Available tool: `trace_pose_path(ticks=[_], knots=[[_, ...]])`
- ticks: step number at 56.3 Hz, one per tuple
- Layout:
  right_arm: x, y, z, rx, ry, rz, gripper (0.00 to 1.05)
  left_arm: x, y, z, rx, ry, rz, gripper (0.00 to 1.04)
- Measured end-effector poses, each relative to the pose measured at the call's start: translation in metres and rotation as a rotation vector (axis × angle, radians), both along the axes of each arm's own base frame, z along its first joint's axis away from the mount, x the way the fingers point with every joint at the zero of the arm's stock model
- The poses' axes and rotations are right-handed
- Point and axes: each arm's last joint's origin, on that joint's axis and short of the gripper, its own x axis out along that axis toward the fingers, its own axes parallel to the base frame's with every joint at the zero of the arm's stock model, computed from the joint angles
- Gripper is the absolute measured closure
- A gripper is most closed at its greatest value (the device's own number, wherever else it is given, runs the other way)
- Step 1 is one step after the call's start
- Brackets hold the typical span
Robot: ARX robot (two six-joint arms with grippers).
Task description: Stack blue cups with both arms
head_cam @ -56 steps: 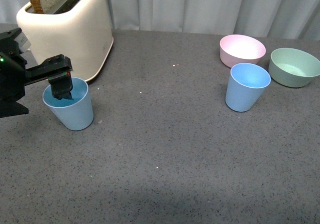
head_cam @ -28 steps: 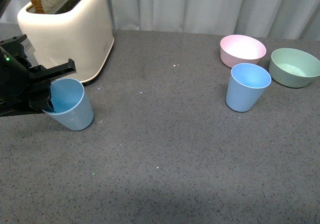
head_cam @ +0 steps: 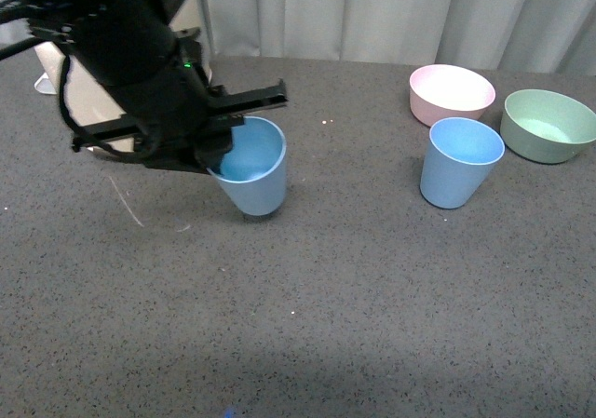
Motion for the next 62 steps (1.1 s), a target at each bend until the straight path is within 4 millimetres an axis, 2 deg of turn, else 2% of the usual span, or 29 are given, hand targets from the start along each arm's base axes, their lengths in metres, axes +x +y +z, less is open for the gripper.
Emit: trace_pose_path(ticks=[11,25,33,39,44,49,55,56,62], knots=[[0.0,0.0,0.0,0.0,0.0,0.0,0.1,0.007,-0.026,-0.007,0.007,0.035,-0.044,1.01],[0.0,0.0,0.0,0.0,0.0,0.001,0.1,0.01,-0.033,-0.011,0.003,0.059,-0.038,1.01],[0.0,0.0,0.0,0.0,0.0,0.0,0.1,0.01,-0.033,-0.011,-0.006,0.064,-0.034,0.82],[0.0,0.0,0.0,0.0,0.0,0.0,0.1,0.01,-0.032,-0.005,-0.027,0.03,-0.037,0.64],[0.0,0.0,0.0,0.0,0.0,0.0,0.1,0.006,-0.03,0.011,-0.054,-0.02,-0.038,0.48],[0.0,0.0,0.0,0.0,0.0,0.0,0.1,-0.001,-0.025,0.036,-0.065,-0.175,-0.033,0.28],[0.0,0.0,0.0,0.0,0.0,0.001,0.1,-0.01,-0.013,0.033,0.115,-0.56,-0.005,0.41],[0.0,0.0,0.0,0.0,0.0,0.001,0.1,-0.011,-0.011,0.032,0.133,-0.579,-0.012,0.43],[0.0,0.0,0.0,0.0,0.0,0.0,0.1,-0.041,0.018,0.017,0.2,-0.847,-0.012,0.59]])
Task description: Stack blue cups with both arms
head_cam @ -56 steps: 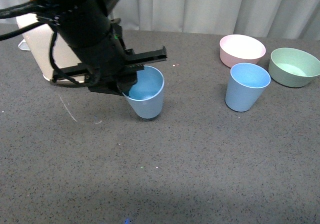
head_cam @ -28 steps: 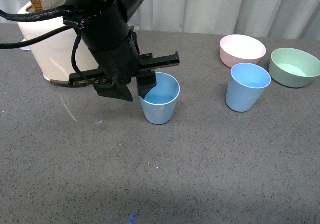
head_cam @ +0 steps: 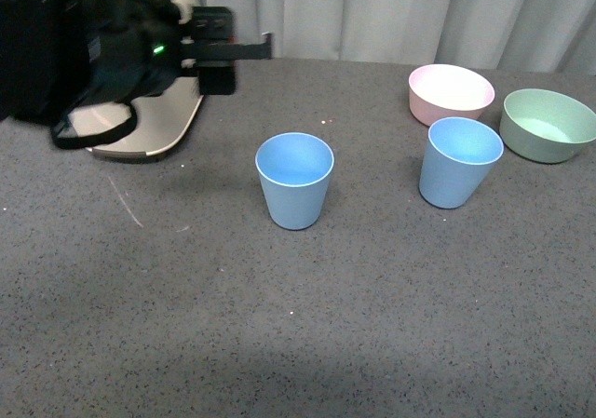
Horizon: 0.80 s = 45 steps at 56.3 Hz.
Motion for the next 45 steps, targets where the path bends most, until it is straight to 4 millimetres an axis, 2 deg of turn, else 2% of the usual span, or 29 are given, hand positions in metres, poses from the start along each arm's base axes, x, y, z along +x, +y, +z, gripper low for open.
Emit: trace_pose_path(ticks=[4,7,10,15,24,45], knots=[[0.0,0.0,0.0,0.0,0.0,0.0,0.1,-0.019,0.019,0.005,-0.02,-0.174,0.008,0.7],[0.0,0.0,0.0,0.0,0.0,0.0,0.1,-0.033,0.032,0.018,-0.028,-0.275,0.014,0.79],[0.0,0.0,0.0,0.0,0.0,0.001,0.1,-0.046,0.043,0.03,-0.033,-0.337,0.02,0.88],[0.0,0.0,0.0,0.0,0.0,0.001,0.1,-0.067,0.057,0.034,-0.026,-0.356,0.017,1.02],[0.0,0.0,0.0,0.0,0.0,0.001,0.1,-0.099,0.075,0.023,-0.005,-0.309,0.005,1.01],[0.0,0.0,0.0,0.0,0.0,0.001,0.1,-0.151,0.1,0.025,0.001,-0.316,0.013,1.01]])
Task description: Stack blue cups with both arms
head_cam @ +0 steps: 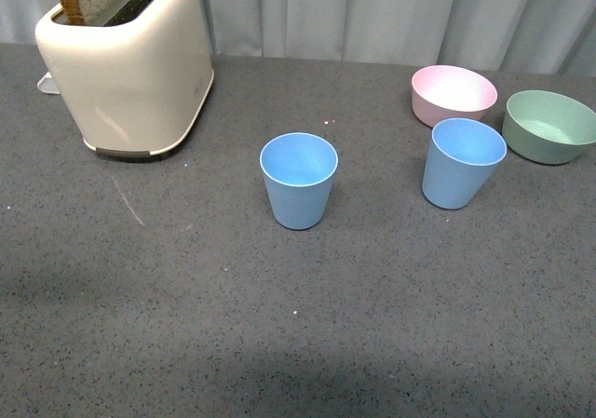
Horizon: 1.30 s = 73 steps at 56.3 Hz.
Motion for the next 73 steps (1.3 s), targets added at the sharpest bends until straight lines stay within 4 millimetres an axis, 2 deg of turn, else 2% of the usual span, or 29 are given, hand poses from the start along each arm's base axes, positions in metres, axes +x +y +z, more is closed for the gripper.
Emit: trace_pose_path(ticks=[21,73], knots=[[0.0,0.0,0.0,0.0,0.0,0.0,0.1,-0.034,0.019,0.001,0.0,-0.001,0.004,1.01],[0.0,0.0,0.0,0.0,0.0,0.0,0.1,-0.078,0.019,0.012,0.0,-0.035,-0.002,1.01]])
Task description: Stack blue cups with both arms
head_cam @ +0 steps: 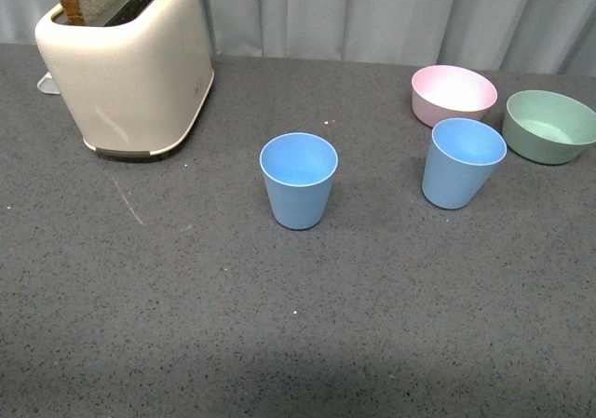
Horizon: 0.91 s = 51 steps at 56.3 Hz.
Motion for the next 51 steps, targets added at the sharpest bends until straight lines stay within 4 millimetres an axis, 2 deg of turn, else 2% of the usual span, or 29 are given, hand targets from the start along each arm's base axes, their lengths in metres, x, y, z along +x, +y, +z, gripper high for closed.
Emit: trace_pose_path(ticks=[43,45,51], knots=[[0.0,0.0,0.0,0.0,0.0,0.0,0.1,-0.022,0.0,-0.003,0.0,0.006,0.0,1.01],[0.0,0.0,0.0,0.0,0.0,0.0,0.1,-0.022,0.0,-0.003,0.0,0.006,0.0,0.99],[0.0,0.0,0.0,0.0,0.0,0.0,0.1,-0.023,0.0,-0.003,0.0,0.005,0.0,0.81]])
